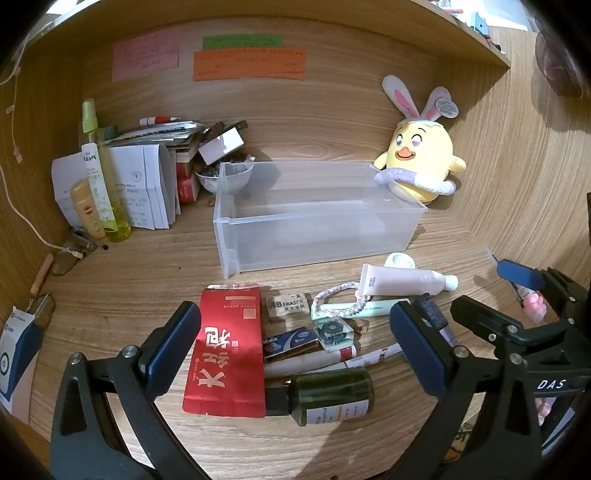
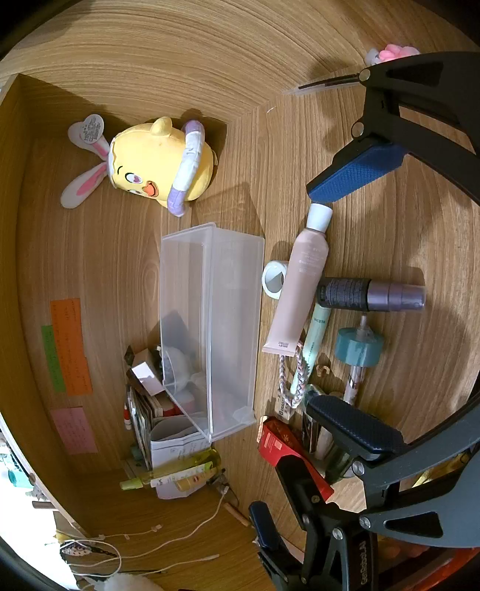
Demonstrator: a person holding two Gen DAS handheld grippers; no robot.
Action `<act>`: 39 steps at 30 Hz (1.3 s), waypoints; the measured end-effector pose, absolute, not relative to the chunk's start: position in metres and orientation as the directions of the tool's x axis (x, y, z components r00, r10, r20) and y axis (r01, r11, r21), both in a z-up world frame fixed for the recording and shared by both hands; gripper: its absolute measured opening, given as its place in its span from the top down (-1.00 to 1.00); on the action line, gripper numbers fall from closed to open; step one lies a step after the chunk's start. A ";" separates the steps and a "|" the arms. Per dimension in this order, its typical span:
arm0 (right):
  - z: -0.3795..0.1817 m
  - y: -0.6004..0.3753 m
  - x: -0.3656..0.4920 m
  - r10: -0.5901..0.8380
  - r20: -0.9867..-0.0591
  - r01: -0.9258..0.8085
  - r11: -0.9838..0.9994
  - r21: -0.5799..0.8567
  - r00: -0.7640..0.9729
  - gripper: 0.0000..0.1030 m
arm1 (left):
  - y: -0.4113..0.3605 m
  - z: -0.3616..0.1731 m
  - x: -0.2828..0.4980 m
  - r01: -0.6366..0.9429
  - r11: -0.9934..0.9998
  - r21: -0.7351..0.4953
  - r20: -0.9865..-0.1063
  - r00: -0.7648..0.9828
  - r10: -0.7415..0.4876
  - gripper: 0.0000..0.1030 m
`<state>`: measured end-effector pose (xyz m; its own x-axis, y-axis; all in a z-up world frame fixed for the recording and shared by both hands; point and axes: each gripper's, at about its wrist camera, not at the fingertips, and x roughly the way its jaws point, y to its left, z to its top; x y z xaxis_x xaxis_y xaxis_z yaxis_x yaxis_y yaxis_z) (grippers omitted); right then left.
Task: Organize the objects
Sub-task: 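Move both grippers toward the scattered items in front of the clear box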
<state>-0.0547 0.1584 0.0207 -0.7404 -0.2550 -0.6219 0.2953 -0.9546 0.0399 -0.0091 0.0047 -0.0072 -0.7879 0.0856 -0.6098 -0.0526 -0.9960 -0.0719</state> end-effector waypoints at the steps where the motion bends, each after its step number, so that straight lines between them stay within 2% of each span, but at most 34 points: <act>1: 0.021 0.158 -0.055 -0.256 -0.622 0.296 -0.954 0.041 -0.740 -1.00 | 0.005 -0.007 -0.009 -0.052 -0.996 -0.072 -0.610 -0.788 0.086 -1.00; 35: 0.022 0.159 -0.059 -0.299 -0.620 0.319 -0.944 0.083 -0.725 -1.00 | 0.003 -0.010 -0.009 -0.061 -0.996 -0.066 -0.605 -0.792 0.088 -1.00; 39: 0.025 0.164 -0.061 -0.295 -0.607 0.306 -0.948 0.088 -0.738 -0.92 | -0.004 -0.006 -0.009 -0.041 -0.997 -0.066 -0.592 -0.803 0.072 -1.00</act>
<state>-0.0614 0.1644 0.0255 -0.7378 -0.2949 -0.6072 0.3063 -0.9478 0.0882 -0.0086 -0.0040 -0.0064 -0.8025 0.0723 -0.5922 -0.0411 -0.9970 -0.0661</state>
